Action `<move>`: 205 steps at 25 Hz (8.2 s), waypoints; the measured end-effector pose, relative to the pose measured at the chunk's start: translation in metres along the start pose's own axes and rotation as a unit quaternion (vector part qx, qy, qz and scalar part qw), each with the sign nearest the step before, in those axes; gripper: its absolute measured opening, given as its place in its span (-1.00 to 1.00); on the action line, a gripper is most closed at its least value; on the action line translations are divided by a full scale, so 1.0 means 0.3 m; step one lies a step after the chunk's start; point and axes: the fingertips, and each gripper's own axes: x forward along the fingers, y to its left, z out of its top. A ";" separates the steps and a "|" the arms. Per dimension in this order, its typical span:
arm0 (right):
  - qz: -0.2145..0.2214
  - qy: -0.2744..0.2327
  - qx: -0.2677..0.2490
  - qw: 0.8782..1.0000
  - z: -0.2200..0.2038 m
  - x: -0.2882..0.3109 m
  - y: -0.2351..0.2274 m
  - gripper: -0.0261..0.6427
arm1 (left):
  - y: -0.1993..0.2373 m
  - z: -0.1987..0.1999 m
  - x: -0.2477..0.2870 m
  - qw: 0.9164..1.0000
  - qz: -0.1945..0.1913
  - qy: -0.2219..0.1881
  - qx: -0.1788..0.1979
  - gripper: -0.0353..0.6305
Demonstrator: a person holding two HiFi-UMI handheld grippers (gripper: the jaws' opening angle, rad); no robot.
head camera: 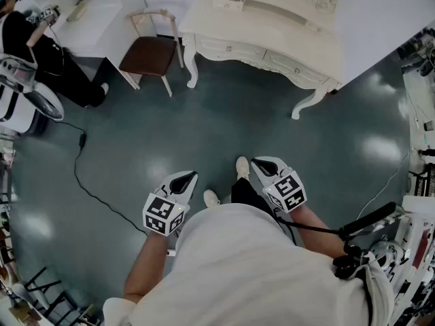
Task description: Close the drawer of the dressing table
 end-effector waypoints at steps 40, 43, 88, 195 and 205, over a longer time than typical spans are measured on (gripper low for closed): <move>-0.039 -0.020 0.091 0.995 0.301 0.321 -1.255 -0.92 | 0.557 0.766 1.137 0.999 -0.014 0.039 0.031 -0.73; -0.043 -0.017 0.088 0.995 0.433 0.446 -1.300 -0.92 | 0.715 0.881 1.193 0.998 -0.029 0.037 0.047 -0.69; -0.064 0.016 0.125 0.990 0.799 0.797 -2.470 -0.92 | 1.827 1.344 2.335 0.985 0.146 0.091 -0.029 -0.52; -0.103 -0.001 0.148 0.984 0.816 0.866 -2.193 -0.92 | 1.838 1.316 2.104 0.990 0.084 0.116 0.002 -0.85; -0.125 -0.008 0.146 0.981 0.828 0.868 -1.934 -0.92 | 1.660 1.273 1.796 0.997 -0.001 0.080 0.002 -0.89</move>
